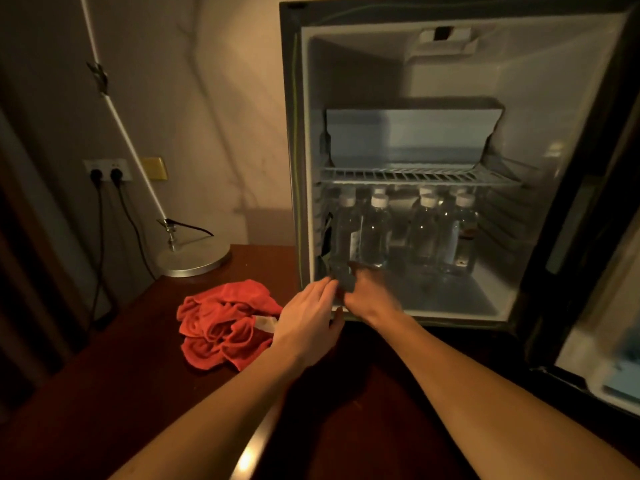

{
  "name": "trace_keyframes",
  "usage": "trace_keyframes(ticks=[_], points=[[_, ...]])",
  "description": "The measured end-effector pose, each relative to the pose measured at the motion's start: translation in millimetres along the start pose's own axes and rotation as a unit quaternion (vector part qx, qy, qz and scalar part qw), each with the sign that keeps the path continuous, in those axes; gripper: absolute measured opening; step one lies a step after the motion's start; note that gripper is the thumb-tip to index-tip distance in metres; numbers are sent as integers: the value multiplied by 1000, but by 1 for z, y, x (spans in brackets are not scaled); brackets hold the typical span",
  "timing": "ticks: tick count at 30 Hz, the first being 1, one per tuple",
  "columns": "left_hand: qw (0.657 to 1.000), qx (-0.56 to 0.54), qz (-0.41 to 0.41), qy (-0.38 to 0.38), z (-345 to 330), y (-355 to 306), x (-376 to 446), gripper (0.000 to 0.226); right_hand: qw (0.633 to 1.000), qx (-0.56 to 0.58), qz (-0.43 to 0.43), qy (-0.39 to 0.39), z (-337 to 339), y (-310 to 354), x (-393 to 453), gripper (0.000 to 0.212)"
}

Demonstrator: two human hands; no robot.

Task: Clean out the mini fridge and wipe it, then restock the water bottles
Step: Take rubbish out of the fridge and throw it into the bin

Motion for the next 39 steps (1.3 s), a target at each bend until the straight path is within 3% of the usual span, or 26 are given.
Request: trace_keyframes(ticks=[6,11,14,18,23,33,39], points=[[999,19,-30,-25,-2,11,-4,56,1000,1,-17,17,-33,8,25,40],[998,48,-44,-5,-1,16,-6,61,1000,-10,-16,-24,-35,10,32,27],[998,45,-44,-6,1,14,-7,65,998,43,-24,-46,-35,11,32,33],[998,47,-42,-4,3,12,-8,66,995,31,-21,-88,-28,15,28,35],[999,39,-35,-7,9,8,-11,62,996,11,-2,-88,-21,12,20,18],[999,52,-8,10,11,-19,-17,63,998,-39,-2,-57,22,-52,-55,13],[999,28,-28,14,10,-64,-20,59,995,-24,18,-92,56,-95,-107,10]])
Point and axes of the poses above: each hand's wrist, its own x-axis towards the middle knuckle, its own z-axis out of the back of the hand, y = z × x, the point moved 4 cm from there along x, towards the middle knuckle
